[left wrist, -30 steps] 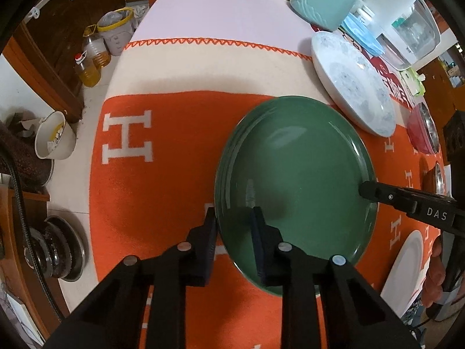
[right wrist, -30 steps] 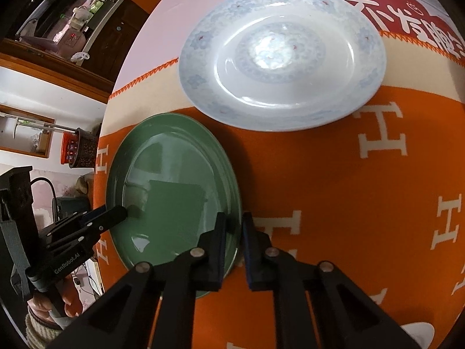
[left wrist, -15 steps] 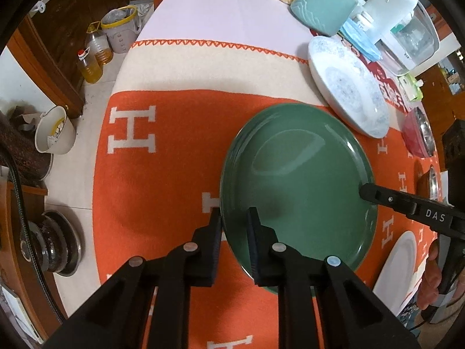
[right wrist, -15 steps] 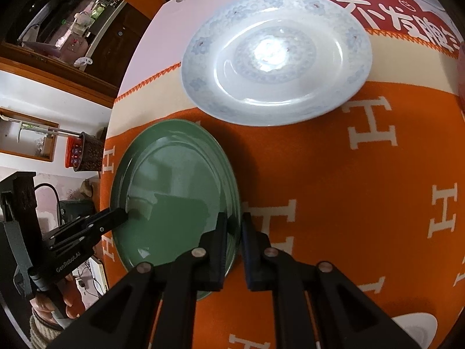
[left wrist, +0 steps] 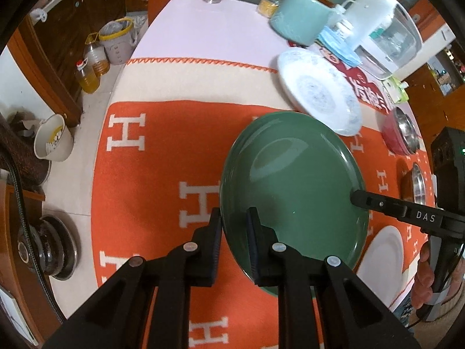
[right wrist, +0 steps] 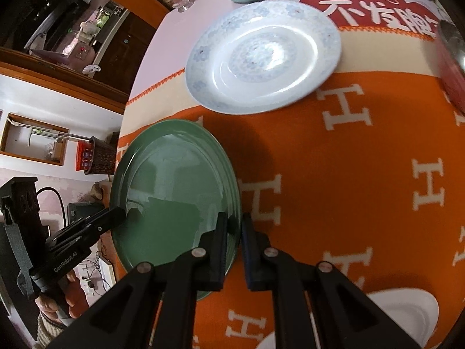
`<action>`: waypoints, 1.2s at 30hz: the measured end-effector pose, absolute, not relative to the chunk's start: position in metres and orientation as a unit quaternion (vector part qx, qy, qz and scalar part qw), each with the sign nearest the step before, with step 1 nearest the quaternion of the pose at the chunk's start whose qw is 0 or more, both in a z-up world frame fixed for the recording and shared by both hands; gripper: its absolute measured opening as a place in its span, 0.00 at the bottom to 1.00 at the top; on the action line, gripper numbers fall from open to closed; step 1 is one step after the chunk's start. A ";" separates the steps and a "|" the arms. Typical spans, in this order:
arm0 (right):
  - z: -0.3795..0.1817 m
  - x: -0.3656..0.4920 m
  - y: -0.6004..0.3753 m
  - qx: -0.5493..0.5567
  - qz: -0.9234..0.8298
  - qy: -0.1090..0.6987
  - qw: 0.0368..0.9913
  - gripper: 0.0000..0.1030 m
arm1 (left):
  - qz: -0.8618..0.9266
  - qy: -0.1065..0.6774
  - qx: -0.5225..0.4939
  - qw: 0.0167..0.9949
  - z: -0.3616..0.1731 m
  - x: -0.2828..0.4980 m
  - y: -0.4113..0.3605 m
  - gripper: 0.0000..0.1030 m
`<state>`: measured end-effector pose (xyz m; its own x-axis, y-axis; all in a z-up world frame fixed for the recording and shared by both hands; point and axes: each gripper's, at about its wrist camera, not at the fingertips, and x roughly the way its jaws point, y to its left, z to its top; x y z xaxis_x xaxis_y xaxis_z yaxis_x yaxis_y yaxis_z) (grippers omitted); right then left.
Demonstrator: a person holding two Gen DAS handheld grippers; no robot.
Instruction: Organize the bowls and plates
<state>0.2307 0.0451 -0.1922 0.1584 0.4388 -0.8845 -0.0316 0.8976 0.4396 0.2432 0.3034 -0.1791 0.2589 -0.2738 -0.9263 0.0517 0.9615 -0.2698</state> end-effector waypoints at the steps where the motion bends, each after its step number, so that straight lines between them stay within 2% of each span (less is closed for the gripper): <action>1: -0.188 0.226 0.041 0.164 0.159 0.627 0.745 0.09 | -0.105 0.598 -0.092 0.789 -0.176 0.242 0.302 0.14; 8: -0.164 0.187 0.004 0.173 0.153 0.616 0.753 0.09 | -0.140 0.585 -0.078 0.795 -0.143 0.209 0.259 0.14; 14: -0.155 0.145 -0.044 0.180 0.129 0.613 0.759 0.09 | -0.168 0.588 -0.075 0.788 -0.136 0.177 0.208 0.14; 25: -0.172 0.077 -0.120 0.174 0.128 0.635 0.742 0.09 | -0.170 0.619 -0.068 0.764 -0.157 0.111 0.129 0.14; 36: -0.204 0.056 -0.156 0.153 0.127 0.656 0.728 0.09 | -0.137 0.640 -0.054 0.754 -0.195 0.075 0.085 0.14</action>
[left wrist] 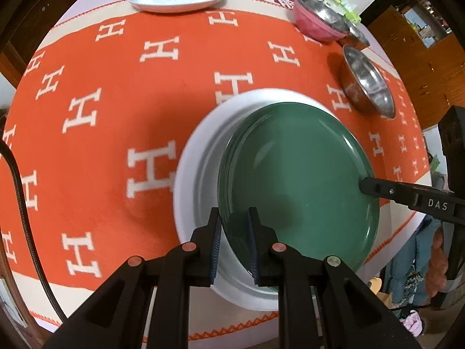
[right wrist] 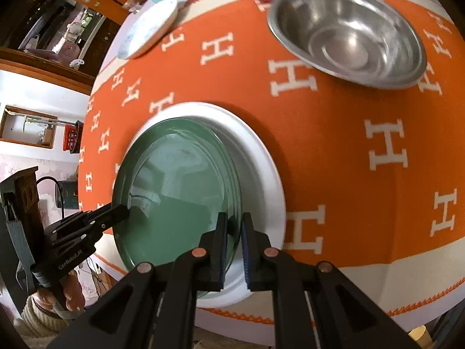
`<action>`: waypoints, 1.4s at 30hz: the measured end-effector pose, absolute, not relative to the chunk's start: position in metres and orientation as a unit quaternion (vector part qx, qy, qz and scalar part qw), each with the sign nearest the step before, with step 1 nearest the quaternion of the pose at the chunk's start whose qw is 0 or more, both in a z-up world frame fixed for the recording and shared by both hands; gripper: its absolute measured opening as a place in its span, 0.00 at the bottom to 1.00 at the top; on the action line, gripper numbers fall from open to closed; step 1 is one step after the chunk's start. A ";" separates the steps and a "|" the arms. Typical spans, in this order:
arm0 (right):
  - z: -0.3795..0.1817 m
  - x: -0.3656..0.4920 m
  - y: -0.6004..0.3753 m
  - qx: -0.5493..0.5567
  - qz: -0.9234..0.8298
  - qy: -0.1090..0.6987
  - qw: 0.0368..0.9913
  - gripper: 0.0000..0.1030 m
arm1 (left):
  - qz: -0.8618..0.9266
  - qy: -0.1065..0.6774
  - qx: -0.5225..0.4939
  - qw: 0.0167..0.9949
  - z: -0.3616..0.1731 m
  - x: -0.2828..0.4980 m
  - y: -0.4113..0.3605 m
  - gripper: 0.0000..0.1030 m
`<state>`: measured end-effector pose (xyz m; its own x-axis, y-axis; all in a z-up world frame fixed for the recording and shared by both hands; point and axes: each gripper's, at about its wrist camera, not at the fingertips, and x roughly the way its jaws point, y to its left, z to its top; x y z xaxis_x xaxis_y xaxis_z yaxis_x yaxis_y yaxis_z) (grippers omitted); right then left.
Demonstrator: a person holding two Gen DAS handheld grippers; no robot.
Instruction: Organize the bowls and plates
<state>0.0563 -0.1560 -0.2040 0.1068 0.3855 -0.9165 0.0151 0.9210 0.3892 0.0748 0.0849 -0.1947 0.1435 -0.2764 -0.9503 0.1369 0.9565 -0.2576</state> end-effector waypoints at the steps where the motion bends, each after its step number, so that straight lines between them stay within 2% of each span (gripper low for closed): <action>1: -0.207 0.056 -0.157 0.153 0.128 0.658 0.726 0.09 | -0.132 0.642 -0.055 0.754 -0.197 0.074 0.083 0.14; 13: -0.221 0.061 -0.145 0.120 0.141 0.672 0.717 0.12 | -0.094 0.636 -0.067 0.763 -0.205 0.070 0.087 0.17; 16: -0.218 0.057 -0.140 0.102 0.141 0.669 0.723 0.13 | -0.095 0.634 -0.068 0.765 -0.204 0.067 0.085 0.22; 19: -0.215 0.054 -0.137 0.082 0.142 0.667 0.727 0.14 | -0.098 0.629 -0.071 0.768 -0.199 0.062 0.085 0.34; 23: -0.209 0.048 -0.134 0.071 0.143 0.663 0.731 0.22 | -0.099 0.605 -0.057 0.788 -0.183 0.056 0.081 0.44; 26: -0.203 0.045 -0.132 0.062 0.143 0.656 0.739 0.23 | -0.098 0.591 -0.048 0.799 -0.171 0.054 0.079 0.52; 32: -0.184 0.038 -0.129 0.054 0.156 0.638 0.752 0.23 | -0.101 0.580 -0.059 0.806 -0.152 0.050 0.082 0.57; 40: -0.163 0.030 -0.120 0.046 0.172 0.624 0.761 0.23 | -0.110 0.560 -0.054 0.819 -0.132 0.041 0.080 0.58; 42: -0.160 0.029 -0.118 0.043 0.174 0.622 0.762 0.23 | -0.111 0.555 -0.054 0.823 -0.127 0.040 0.080 0.63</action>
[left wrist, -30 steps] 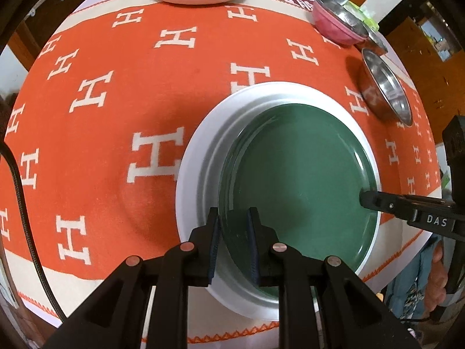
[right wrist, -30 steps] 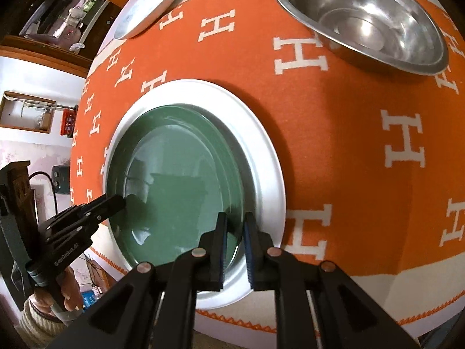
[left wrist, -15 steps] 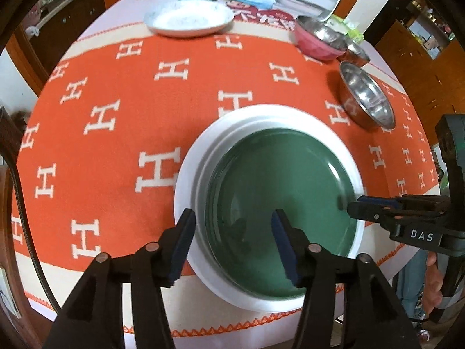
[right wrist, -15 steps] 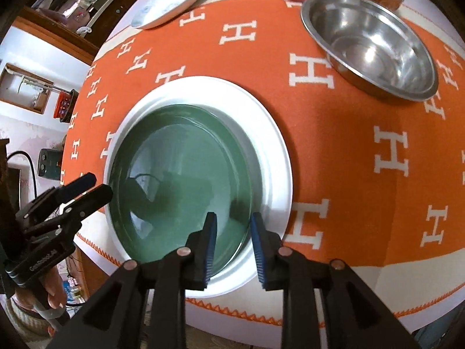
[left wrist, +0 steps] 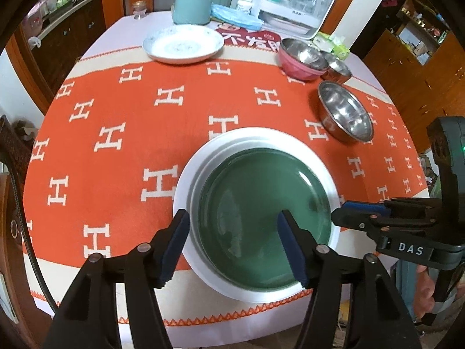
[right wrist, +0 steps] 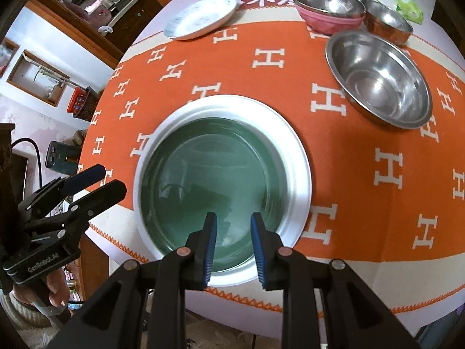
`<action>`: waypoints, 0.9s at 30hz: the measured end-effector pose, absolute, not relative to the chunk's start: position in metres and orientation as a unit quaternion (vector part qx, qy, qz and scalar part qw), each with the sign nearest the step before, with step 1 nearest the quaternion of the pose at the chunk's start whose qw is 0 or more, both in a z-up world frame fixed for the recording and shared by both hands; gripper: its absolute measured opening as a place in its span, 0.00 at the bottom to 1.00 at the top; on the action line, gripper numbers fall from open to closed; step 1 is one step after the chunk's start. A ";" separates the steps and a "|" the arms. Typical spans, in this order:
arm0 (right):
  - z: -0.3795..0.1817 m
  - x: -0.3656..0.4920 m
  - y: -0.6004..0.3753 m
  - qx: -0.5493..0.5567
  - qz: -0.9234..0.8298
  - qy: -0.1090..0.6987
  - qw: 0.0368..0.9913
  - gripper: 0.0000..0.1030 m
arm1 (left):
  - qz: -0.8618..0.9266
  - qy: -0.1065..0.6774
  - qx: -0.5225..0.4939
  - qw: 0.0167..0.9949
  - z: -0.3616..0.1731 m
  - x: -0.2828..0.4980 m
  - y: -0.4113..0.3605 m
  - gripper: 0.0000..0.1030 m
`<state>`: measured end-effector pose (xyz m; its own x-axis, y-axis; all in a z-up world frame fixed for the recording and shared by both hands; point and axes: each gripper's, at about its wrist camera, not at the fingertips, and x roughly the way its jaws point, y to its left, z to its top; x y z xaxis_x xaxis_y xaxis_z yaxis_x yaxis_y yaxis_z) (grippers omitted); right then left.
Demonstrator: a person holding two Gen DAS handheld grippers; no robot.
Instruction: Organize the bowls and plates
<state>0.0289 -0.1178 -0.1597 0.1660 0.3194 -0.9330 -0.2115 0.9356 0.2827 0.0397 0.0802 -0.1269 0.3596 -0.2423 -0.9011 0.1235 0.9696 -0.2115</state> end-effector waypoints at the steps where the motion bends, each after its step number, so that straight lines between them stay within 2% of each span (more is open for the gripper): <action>1: -0.158 0.029 -0.117 0.044 0.175 0.621 0.763 0.23 | -0.111 0.552 -0.052 0.825 -0.124 0.039 0.080 0.64; 17: -0.133 0.044 -0.094 0.063 0.183 0.603 0.774 0.23 | -0.116 0.509 -0.009 0.853 -0.080 0.052 0.097 0.69; 27: -0.118 0.060 -0.085 0.082 0.177 0.592 0.782 0.23 | -0.115 0.498 -0.021 0.859 -0.069 0.077 0.118 0.71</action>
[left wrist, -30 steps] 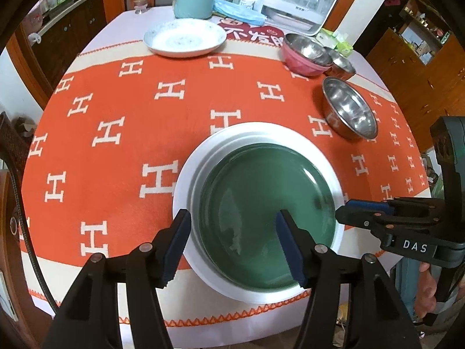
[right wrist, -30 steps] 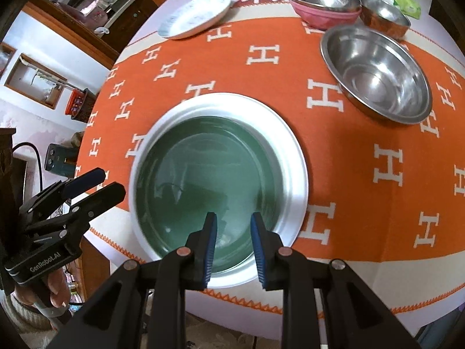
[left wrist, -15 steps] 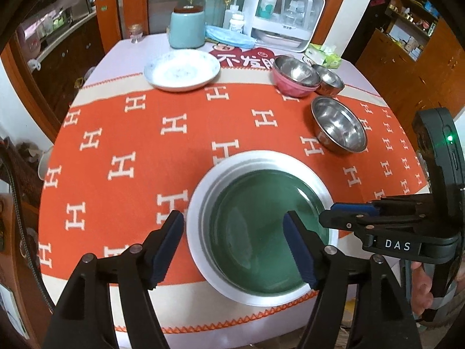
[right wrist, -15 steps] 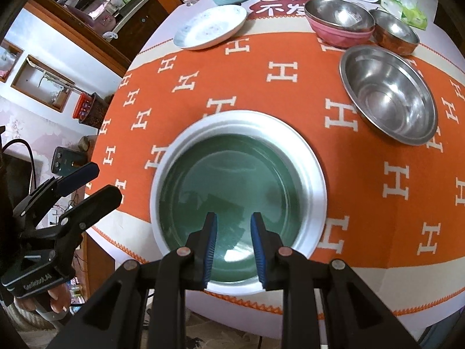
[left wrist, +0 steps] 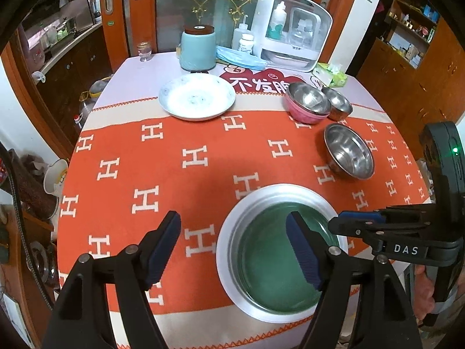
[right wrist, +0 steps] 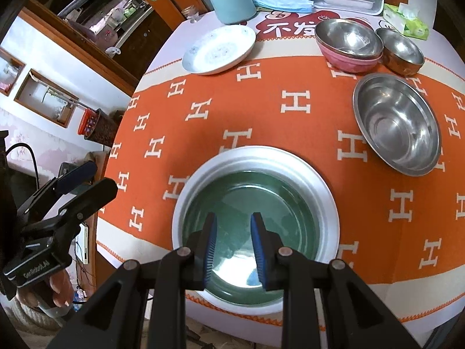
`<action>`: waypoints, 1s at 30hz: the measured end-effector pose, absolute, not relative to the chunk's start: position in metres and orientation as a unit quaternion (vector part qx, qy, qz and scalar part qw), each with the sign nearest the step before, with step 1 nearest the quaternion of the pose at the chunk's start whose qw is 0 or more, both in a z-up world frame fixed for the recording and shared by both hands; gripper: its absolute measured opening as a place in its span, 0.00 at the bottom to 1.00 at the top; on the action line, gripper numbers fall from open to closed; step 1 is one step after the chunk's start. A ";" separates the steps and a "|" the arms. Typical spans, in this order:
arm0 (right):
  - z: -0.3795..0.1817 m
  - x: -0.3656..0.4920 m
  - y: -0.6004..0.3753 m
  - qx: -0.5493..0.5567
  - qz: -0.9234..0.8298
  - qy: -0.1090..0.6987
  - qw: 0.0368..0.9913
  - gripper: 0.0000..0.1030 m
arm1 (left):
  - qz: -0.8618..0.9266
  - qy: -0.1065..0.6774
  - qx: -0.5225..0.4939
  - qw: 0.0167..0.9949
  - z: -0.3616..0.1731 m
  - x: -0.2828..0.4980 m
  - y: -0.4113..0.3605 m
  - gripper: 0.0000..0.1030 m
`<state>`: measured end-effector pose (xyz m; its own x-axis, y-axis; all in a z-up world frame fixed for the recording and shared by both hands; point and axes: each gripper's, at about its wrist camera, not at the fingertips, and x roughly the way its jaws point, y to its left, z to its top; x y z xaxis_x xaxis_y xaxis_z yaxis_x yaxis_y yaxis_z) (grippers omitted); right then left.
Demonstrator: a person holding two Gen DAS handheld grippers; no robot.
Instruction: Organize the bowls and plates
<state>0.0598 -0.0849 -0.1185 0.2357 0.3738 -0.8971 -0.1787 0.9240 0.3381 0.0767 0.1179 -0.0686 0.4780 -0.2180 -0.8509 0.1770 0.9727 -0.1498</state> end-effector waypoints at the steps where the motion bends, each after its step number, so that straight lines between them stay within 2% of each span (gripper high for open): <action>1: -0.116 0.062 -0.084 0.082 0.176 0.592 0.782 0.23 | -0.115 0.497 -0.018 0.860 -0.068 0.080 0.119 0.71; 11: -0.078 0.102 -0.079 0.065 0.160 0.559 0.811 0.23 | -0.107 0.471 0.026 0.875 -0.042 0.131 0.140 0.72; 18: -0.056 0.159 -0.072 0.079 0.148 0.532 0.830 0.23 | -0.085 0.441 0.043 0.892 -0.027 0.192 0.163 0.76; 24: -0.064 0.219 -0.064 0.100 0.139 0.535 0.827 0.23 | -0.082 0.456 0.034 0.886 -0.045 0.255 0.181 0.76; 30: -0.100 0.283 -0.059 0.118 0.125 0.563 0.808 0.23 | -0.081 0.495 0.010 0.865 -0.087 0.313 0.196 0.76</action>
<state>0.2826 -0.0592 -0.0999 0.3349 0.3341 -0.8810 -0.0691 0.9412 0.3306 0.3134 0.1965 -0.0869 0.4975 -0.1296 -0.8577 0.1497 0.9868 -0.0622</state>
